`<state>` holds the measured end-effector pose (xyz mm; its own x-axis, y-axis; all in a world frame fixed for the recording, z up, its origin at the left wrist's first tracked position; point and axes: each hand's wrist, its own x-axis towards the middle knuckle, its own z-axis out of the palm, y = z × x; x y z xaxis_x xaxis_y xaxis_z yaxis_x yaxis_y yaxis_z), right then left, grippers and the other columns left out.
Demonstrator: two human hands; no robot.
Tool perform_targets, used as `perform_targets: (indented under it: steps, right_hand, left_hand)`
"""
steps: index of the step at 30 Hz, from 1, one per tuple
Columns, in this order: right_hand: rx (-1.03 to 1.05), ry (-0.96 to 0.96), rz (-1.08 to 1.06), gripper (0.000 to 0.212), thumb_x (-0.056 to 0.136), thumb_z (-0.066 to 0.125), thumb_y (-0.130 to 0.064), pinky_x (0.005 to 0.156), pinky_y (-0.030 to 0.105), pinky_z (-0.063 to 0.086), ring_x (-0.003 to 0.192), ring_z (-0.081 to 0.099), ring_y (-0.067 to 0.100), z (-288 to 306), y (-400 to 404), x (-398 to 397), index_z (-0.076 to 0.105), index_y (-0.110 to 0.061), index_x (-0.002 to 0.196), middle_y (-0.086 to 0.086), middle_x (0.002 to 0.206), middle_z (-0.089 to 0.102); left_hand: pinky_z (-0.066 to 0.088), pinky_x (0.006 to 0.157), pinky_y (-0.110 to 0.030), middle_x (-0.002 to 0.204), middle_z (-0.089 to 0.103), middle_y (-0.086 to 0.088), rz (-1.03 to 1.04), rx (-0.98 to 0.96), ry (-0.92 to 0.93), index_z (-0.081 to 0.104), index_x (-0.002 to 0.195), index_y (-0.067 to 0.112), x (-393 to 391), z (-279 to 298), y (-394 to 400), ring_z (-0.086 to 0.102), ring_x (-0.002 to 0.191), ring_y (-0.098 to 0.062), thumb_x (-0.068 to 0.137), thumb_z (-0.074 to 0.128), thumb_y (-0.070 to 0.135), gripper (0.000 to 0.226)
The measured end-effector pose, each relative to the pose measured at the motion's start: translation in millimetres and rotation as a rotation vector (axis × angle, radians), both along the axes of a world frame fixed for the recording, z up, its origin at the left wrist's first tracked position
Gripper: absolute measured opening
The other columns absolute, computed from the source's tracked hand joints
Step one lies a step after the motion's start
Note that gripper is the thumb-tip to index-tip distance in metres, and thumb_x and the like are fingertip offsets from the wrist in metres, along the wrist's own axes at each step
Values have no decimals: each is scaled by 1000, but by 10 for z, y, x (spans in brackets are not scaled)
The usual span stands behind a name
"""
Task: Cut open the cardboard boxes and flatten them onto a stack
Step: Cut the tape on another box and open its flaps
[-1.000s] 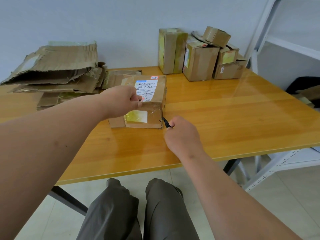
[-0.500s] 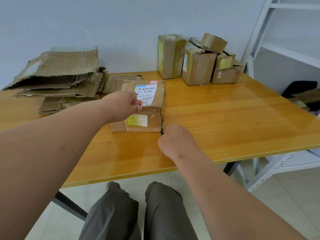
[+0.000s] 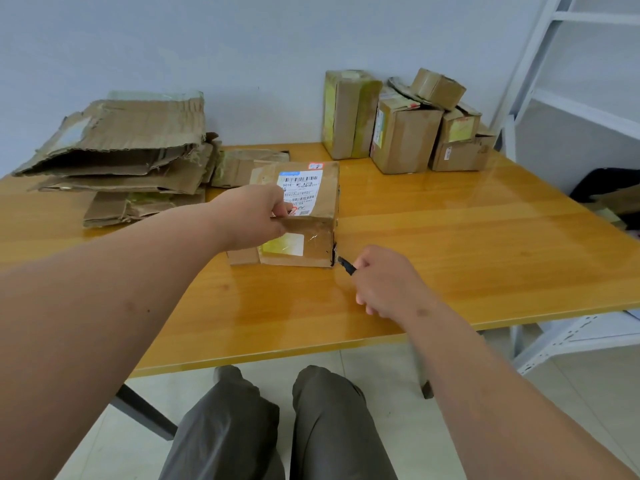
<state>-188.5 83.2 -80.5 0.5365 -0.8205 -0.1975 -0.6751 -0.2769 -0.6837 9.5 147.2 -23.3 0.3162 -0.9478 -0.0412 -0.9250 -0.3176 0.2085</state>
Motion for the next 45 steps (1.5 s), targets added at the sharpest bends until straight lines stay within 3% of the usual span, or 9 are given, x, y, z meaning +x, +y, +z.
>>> perform_targets:
  steps: [3,8,11,13,18,23,26,32,45]
  right_hand:
    - [61,-106,-68,15,89,40,-5,47,25,42,51,52,18,17,-133,-75,53,-11,93,11,75,64]
    - [-9,-287,-190,16,91,39,-12,59,37,40,66,49,24,25,-215,-42,49,-24,90,10,79,59]
    - [-126,-430,-216,6,91,49,-20,58,30,37,73,50,19,59,-213,1,48,-26,94,-2,83,54]
    - [-219,-435,-209,31,88,58,-28,71,27,42,95,52,11,90,-231,41,48,-32,116,-7,108,54]
    - [-242,-291,-7,79,86,65,-25,102,33,36,135,41,13,134,-377,202,25,-36,152,-10,148,42]
    - [-319,-220,2,68,83,69,-23,85,32,43,114,53,19,91,-432,259,39,-36,142,-3,134,48]
    - [-385,-119,8,64,88,66,-25,74,30,40,94,51,19,48,-438,253,36,-35,144,0,128,44]
    - [-515,-145,-45,18,99,52,-25,66,33,36,83,49,20,65,-423,264,49,-21,116,3,110,52]
    - [-325,-346,-134,6,98,55,-22,61,27,41,79,52,11,88,-478,275,53,-21,103,-11,89,57]
  left_hand:
    - [45,88,-31,135,59,12,-41,36,28,54,88,28,30,35,10,54,121,-19,92,58,12,18]
    - [37,83,-23,88,49,37,-83,65,41,71,112,23,184,163,99,53,114,-11,90,60,6,30]
    - [47,89,-32,110,62,25,-32,18,-58,68,85,37,308,151,193,55,115,-17,87,61,6,33]
    - [53,86,-40,117,64,11,5,-40,-127,61,75,42,317,133,261,58,106,-19,88,56,10,35]
    - [48,74,-33,114,61,10,-10,-138,-68,52,122,35,80,102,408,56,89,-17,98,46,47,28]
    - [47,83,-31,149,37,13,-147,-114,-138,33,140,47,-6,0,486,52,102,-15,97,48,48,45]
    - [50,90,-33,150,35,9,-182,-150,-287,32,146,46,82,-121,509,48,125,-22,103,40,24,48]
    - [34,113,-37,154,24,6,-210,-152,-390,15,152,42,148,-302,532,24,142,-21,97,51,29,66]
    - [47,100,-34,154,27,8,-320,-171,-387,18,151,47,381,-248,485,35,138,-19,98,50,41,62]
